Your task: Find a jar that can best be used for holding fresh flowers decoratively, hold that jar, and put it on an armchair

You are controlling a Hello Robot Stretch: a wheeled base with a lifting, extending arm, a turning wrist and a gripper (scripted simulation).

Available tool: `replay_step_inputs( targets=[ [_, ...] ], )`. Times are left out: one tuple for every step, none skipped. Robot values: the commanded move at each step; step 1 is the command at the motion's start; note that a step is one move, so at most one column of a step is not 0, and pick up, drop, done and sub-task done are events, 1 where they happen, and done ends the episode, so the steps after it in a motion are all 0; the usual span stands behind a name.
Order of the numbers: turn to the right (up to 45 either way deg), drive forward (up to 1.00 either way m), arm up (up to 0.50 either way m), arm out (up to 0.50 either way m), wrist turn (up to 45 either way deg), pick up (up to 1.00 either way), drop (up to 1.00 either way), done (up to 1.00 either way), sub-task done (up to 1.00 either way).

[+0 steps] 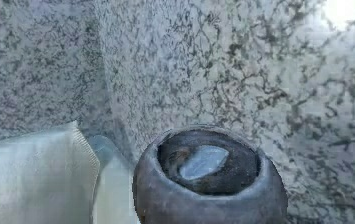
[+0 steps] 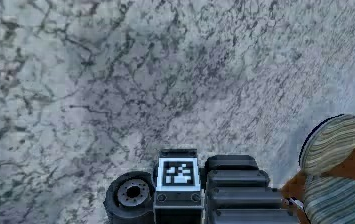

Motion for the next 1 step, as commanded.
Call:
replay_step_inputs(
  targets=[
    [45.0, 0.0, 0.0, 0.0, 0.0, 0.0, 0.0, 0.0, 0.0]
  ],
)
